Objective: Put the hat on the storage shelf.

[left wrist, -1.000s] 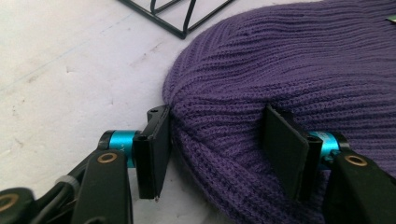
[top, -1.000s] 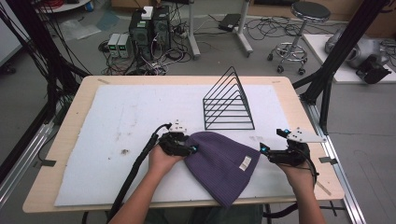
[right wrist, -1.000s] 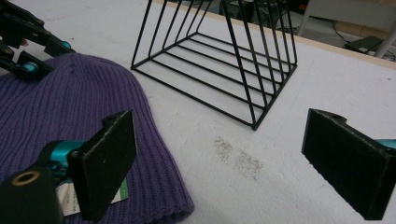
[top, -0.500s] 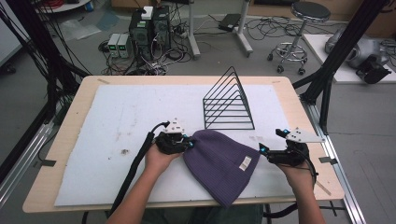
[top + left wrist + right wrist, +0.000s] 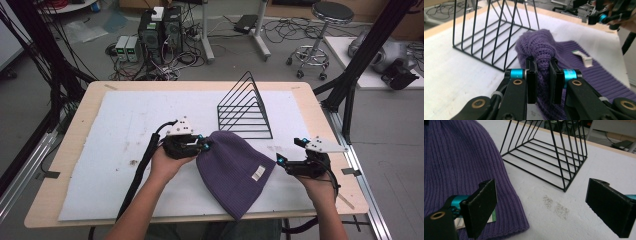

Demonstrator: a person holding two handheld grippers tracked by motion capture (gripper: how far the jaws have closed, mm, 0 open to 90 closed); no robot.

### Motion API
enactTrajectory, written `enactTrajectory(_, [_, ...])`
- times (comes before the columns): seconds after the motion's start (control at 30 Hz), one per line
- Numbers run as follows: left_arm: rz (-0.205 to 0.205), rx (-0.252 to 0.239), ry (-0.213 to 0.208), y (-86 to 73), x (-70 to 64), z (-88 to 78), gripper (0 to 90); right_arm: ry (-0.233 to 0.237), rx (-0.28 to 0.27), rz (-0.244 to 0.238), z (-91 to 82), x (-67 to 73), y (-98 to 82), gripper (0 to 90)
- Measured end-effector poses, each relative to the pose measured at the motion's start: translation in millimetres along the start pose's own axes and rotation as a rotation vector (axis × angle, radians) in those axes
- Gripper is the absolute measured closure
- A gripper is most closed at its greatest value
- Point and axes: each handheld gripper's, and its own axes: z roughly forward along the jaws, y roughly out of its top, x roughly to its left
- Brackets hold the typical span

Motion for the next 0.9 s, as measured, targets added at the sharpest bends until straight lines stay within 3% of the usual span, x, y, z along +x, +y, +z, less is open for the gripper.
enactTrajectory(0.17, [0.012, -0.057, -0.046, 17.6, -8.0, -10.9, 80.0, 0.012, 0.009, -0.012, 3.2, 1.6, 4.4, 9.5])
enactTrajectory(0.3, [0.086, -0.075, -0.07, 42.6, -19.2, -22.8, 80.1, 0.037, -0.015, -0.021, 4.2, 5.8, 14.2, 9.6])
enactTrajectory(0.47, [0.112, -0.103, -0.12, 61.7, -24.9, -33.8, 80.1, 0.068, -0.003, -0.048, 9.7, 10.7, 17.6, 9.5])
enactTrajectory(0.57, [0.134, -0.123, -0.146, 74.8, -28.7, -42.1, 80.1, 0.106, -0.018, -0.056, 13.0, 14.4, 20.2, 9.6])
enactTrajectory(0.63, [0.154, -0.117, -0.145, 81.5, -30.7, -46.5, 80.1, 0.152, -0.017, -0.078, 18.8, 21.3, 26.5, 9.5])
enactTrajectory(0.73, [0.174, -0.122, -0.149, 89.8, -32.6, -52.3, 80.1, 0.178, -0.02, -0.087, 22.9, 26.4, 30.0, 9.5])
enactTrajectory(0.83, [0.204, -0.122, -0.149, 97.7, -36.0, -58.3, 80.1, 0.257, -0.019, -0.099, 38.1, 40.8, 33.7, 9.6])
enactTrajectory(0.9, [0.212, -0.122, -0.147, 99.1, -37.0, -59.4, 80.1, 0.271, -0.011, -0.101, 41.5, 43.7, 33.4, 9.6])
